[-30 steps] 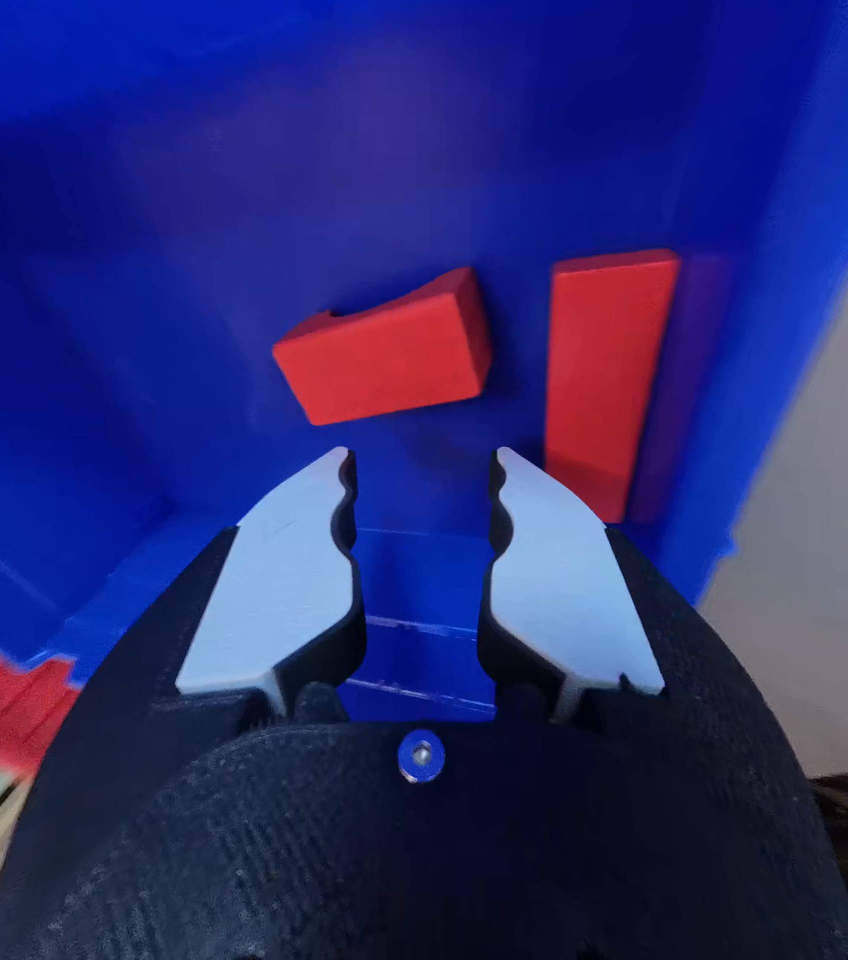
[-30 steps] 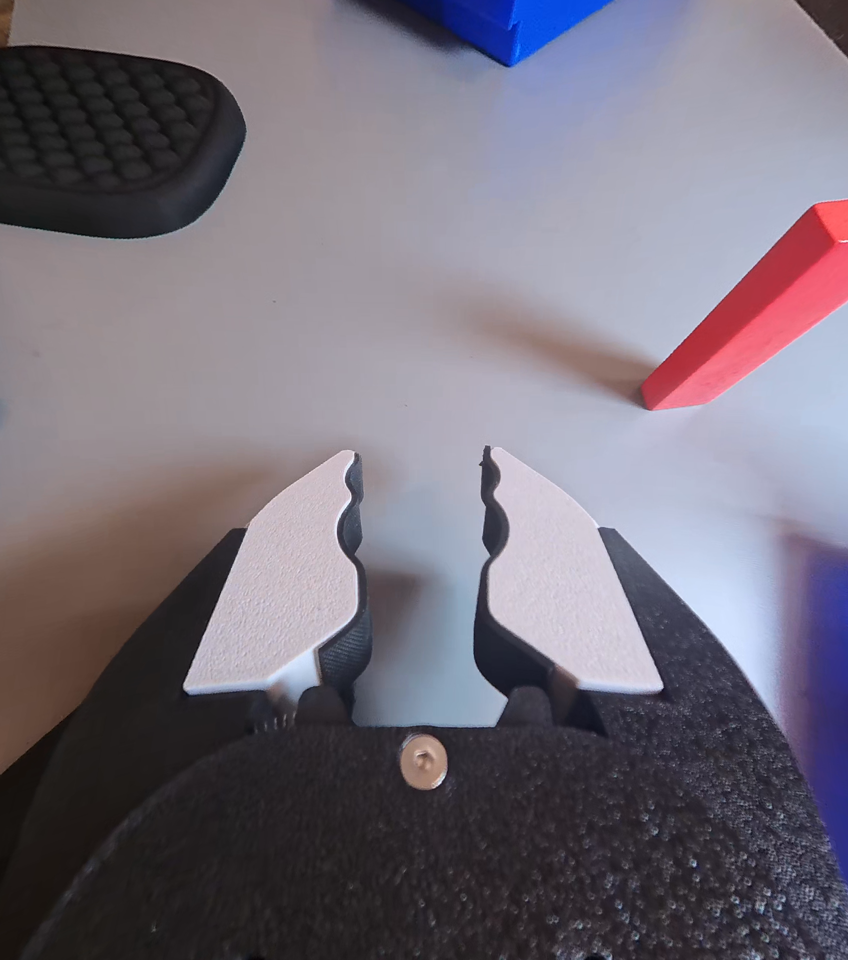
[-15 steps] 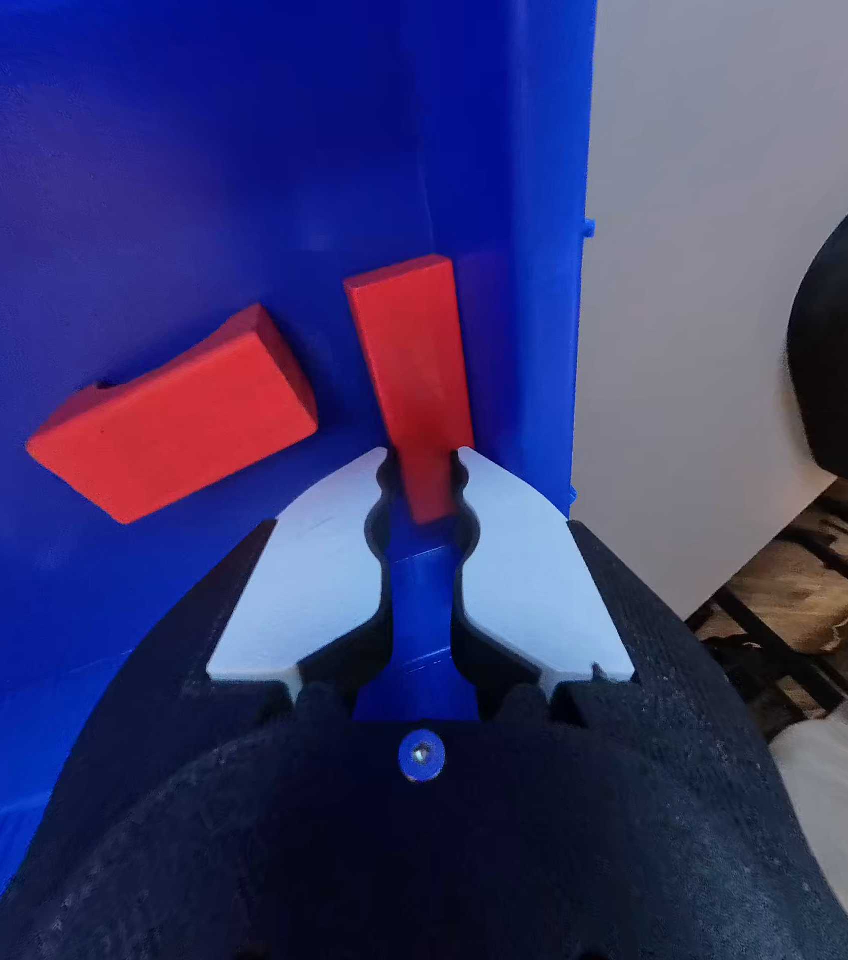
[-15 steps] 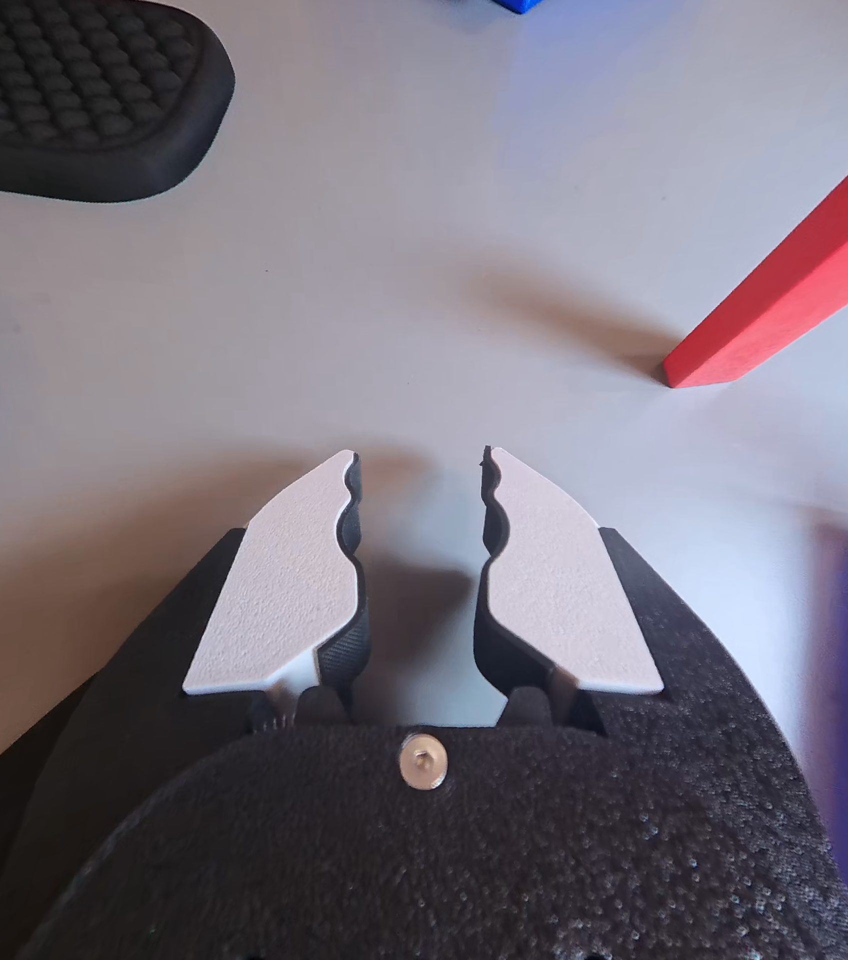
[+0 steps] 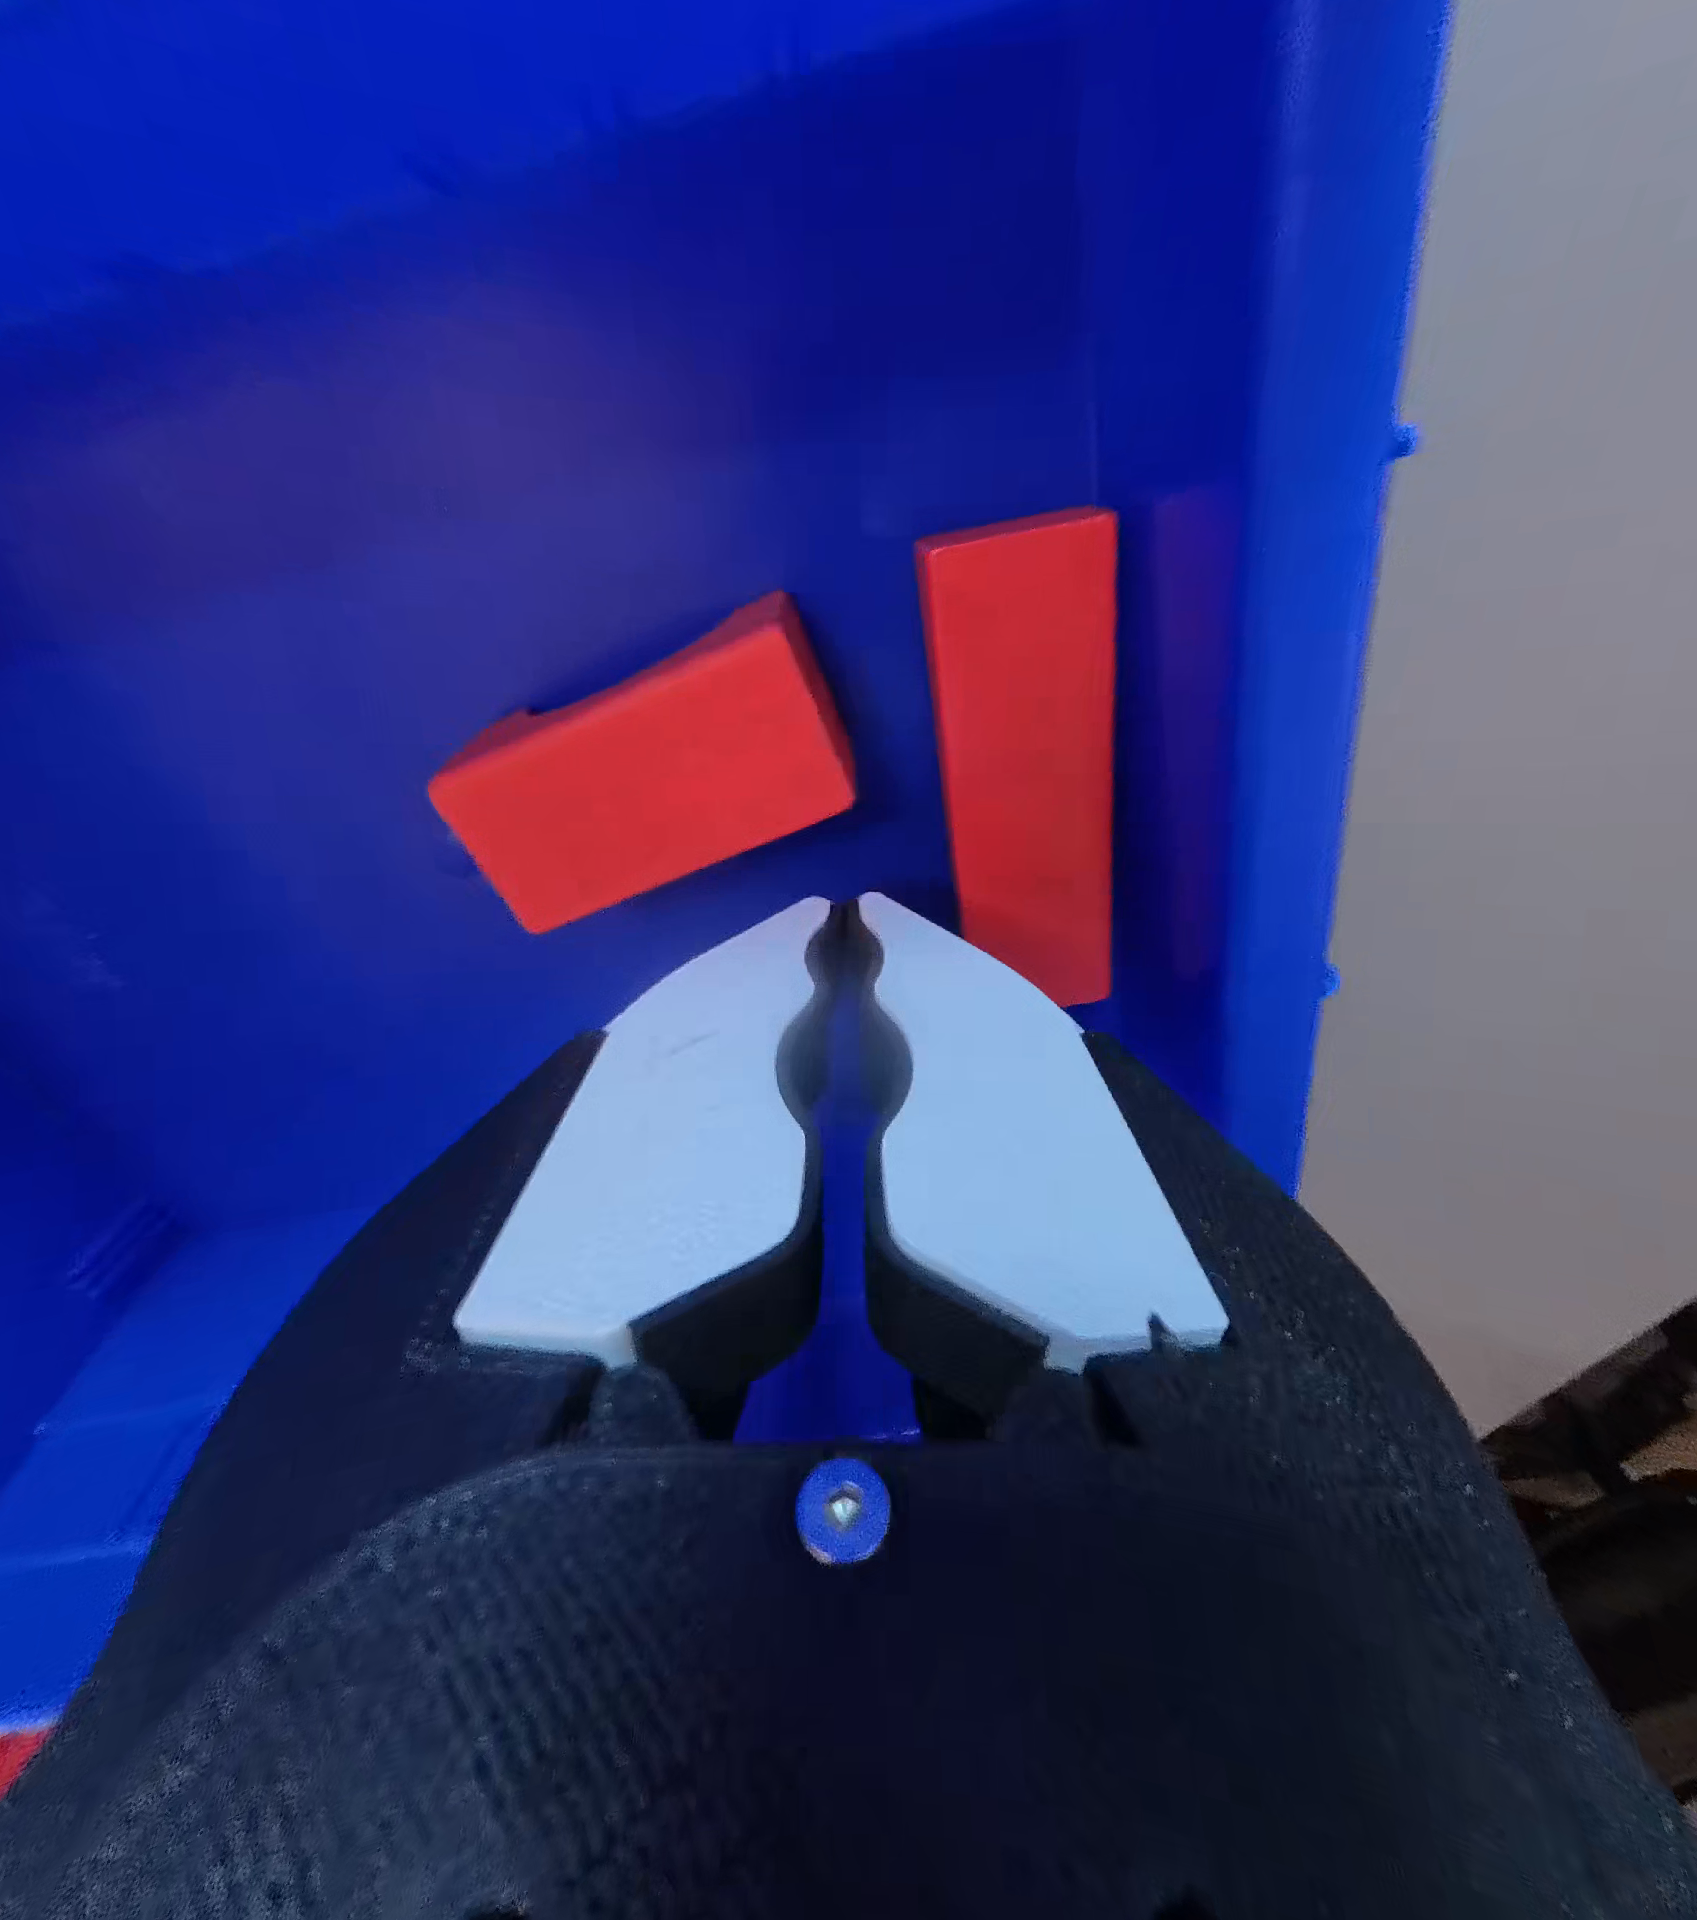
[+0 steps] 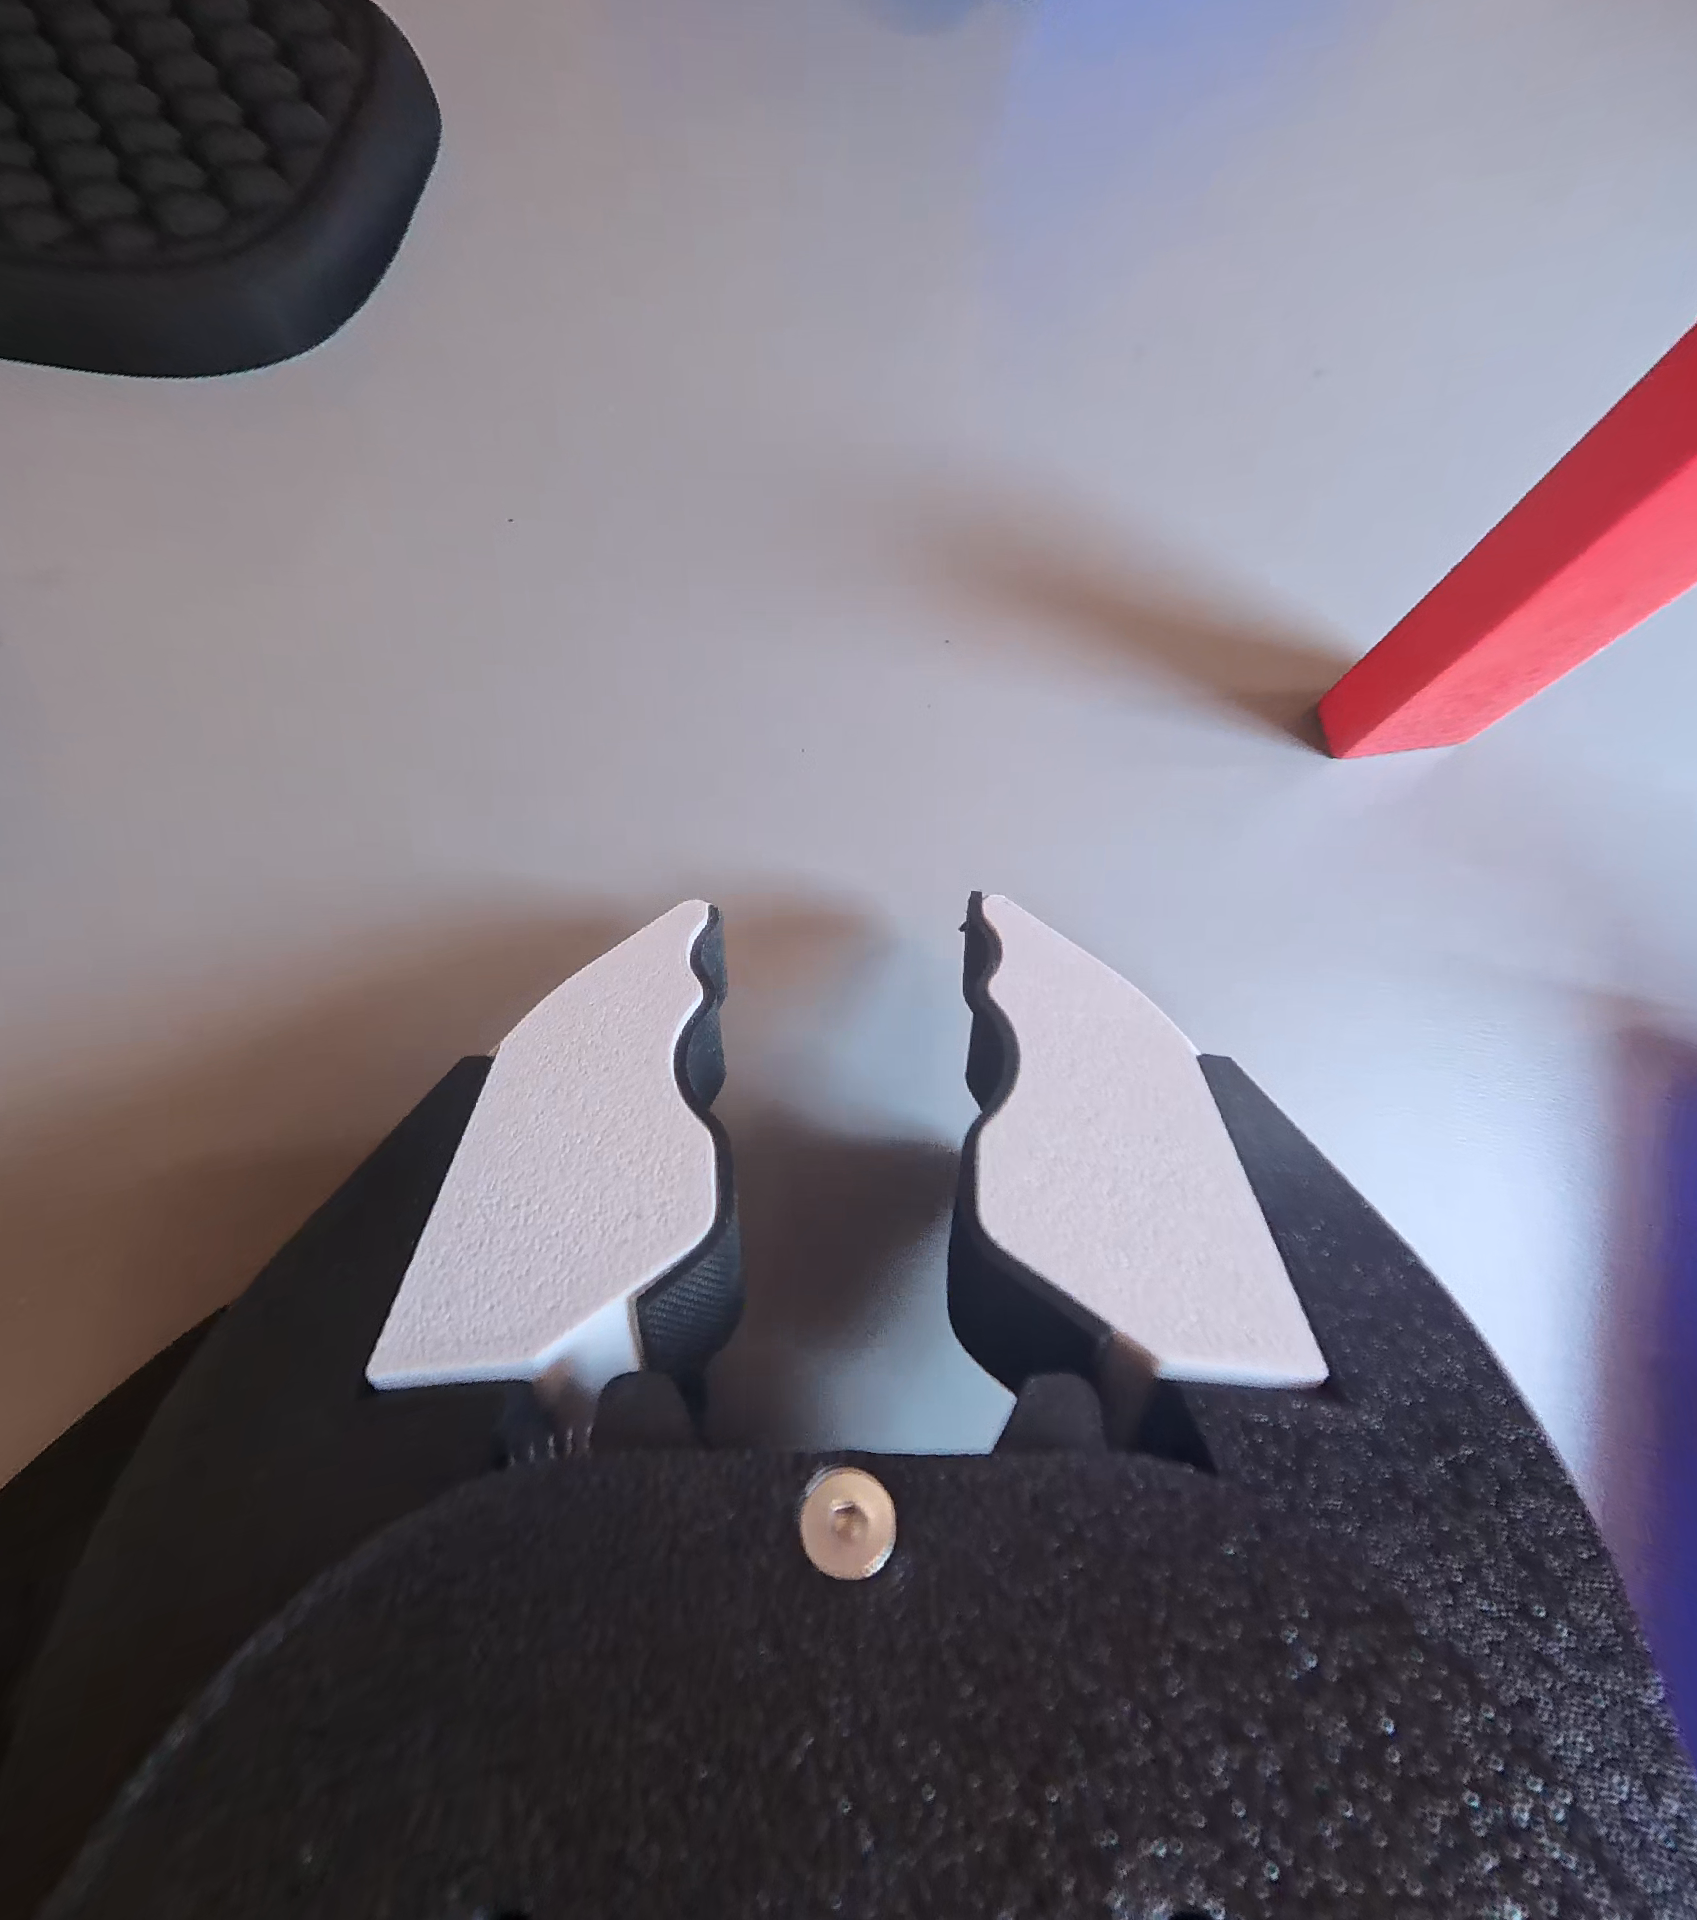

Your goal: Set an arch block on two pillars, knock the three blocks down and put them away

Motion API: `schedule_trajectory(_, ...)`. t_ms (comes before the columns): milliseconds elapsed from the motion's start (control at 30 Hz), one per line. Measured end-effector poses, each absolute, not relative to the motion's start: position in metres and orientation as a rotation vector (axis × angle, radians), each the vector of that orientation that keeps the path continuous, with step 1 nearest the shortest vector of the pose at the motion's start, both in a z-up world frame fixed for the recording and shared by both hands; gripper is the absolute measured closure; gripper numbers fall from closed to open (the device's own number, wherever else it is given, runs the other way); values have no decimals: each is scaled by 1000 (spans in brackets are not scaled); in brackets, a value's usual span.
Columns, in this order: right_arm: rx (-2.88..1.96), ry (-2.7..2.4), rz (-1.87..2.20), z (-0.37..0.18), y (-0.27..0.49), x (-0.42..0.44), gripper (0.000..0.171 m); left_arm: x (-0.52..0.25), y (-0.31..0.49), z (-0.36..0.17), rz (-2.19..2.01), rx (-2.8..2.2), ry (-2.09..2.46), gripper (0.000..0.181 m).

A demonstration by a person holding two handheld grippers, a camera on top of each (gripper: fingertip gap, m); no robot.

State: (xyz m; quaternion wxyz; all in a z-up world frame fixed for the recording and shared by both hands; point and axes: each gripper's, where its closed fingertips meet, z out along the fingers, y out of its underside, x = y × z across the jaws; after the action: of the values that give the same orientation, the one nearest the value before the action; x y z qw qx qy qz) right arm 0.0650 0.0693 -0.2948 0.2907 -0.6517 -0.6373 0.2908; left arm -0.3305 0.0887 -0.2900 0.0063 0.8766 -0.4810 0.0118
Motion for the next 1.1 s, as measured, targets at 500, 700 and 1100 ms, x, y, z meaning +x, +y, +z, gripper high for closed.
schedule_trajectory(500, -1751, -1713, 751, -300, 71, 66, 127, -314, 67, -301, 171, 2643, -1446, 153)
schedule_trajectory(700, -1746, -1713, 739, -300, 70, 66, 127, -332, 91, -287, -70, 2731, -1568, 180)
schedule_trajectory(1100, -1756, -1709, 743, -302, 71, 66, 127, -327, 79, -313, -39, 2697, -1514, 143)
